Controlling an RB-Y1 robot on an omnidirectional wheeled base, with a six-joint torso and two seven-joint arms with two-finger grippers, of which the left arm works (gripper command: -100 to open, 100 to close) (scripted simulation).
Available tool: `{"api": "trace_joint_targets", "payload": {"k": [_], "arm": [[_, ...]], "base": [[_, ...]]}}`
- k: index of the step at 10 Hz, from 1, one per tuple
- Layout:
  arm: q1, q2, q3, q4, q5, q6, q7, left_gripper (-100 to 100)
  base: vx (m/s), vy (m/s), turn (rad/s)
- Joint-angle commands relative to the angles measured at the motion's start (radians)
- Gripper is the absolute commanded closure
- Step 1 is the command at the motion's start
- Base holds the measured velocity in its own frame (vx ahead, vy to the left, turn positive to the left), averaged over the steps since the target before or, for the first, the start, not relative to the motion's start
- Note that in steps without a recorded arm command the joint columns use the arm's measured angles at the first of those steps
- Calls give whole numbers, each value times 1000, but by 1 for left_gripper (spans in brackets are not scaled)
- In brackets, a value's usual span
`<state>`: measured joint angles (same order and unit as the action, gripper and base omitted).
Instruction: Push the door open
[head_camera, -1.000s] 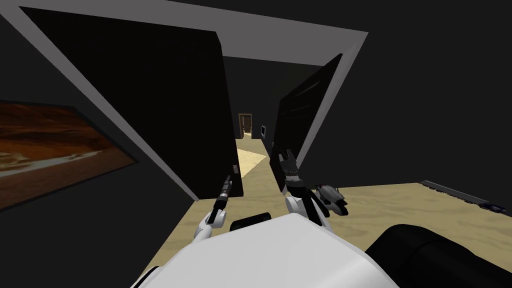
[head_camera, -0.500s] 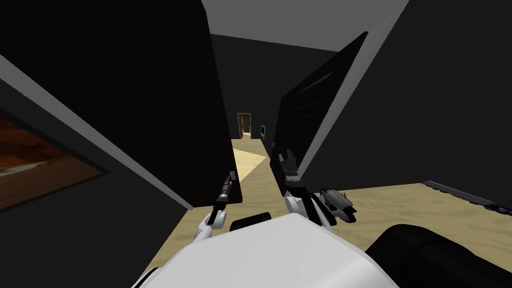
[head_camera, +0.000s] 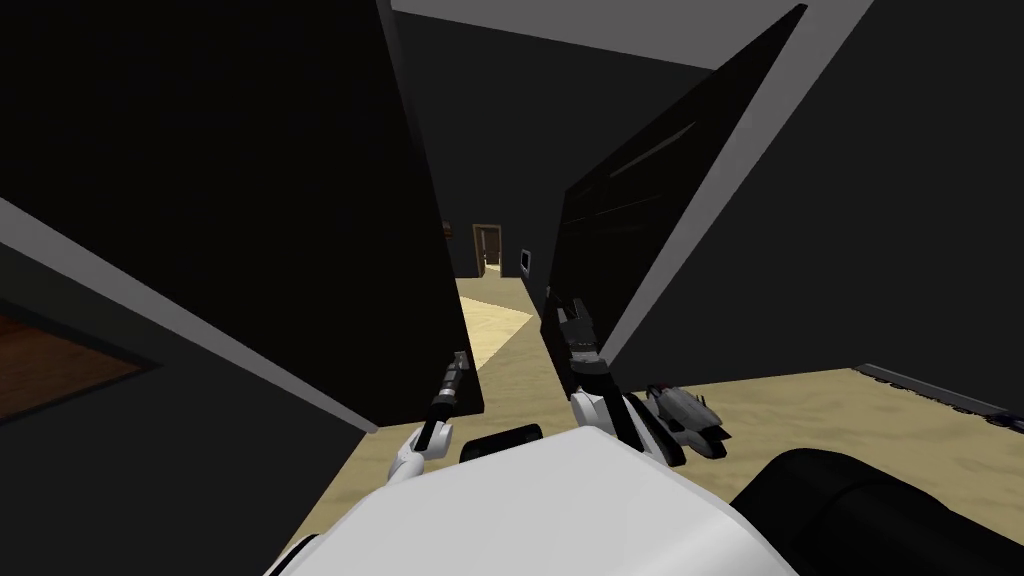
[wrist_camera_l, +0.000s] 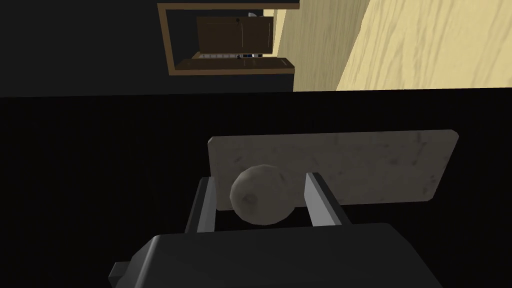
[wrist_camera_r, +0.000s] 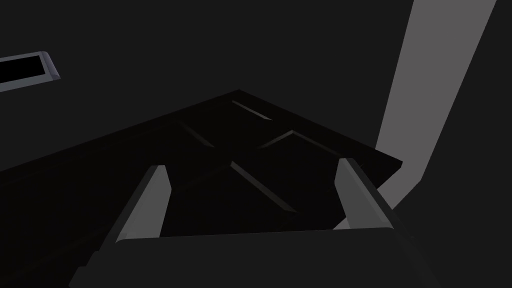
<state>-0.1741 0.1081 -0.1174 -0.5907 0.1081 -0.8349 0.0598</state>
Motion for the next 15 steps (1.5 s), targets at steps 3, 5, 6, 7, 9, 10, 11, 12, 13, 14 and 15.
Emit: {"api": "trace_joint_targets", "payload": {"k": [3, 5, 6, 7, 9, 10, 11, 12, 13, 14, 15], "arm": [[0, 0, 0, 0, 0, 1, 0, 100], [0, 0, 0, 0, 0, 1, 0, 100], [1, 2, 10, 4, 5, 4, -4, 100], [1, 3, 15, 4, 8, 4, -6, 100], [1, 6, 28, 6, 15, 5, -11, 100], [1, 7, 36, 8, 19, 5, -13, 100], [1, 9, 44, 9, 24, 5, -16, 100], [1, 11, 54, 10, 29, 5, -20, 100], [1, 12, 63, 12, 34, 5, -23, 100], [1, 14, 73, 13, 39, 5, -27, 100], [1, 16, 84, 15, 45, 6, -30, 100]], "base": [[-20, 1, -4], [-3, 0, 1], [100, -17, 24], [146, -42, 32], [158, -52, 34], [177, -51, 24], [195, -63, 32], [201, -58, 44], [189, -59, 50], [178, -85, 47], [203, -82, 49]]}}
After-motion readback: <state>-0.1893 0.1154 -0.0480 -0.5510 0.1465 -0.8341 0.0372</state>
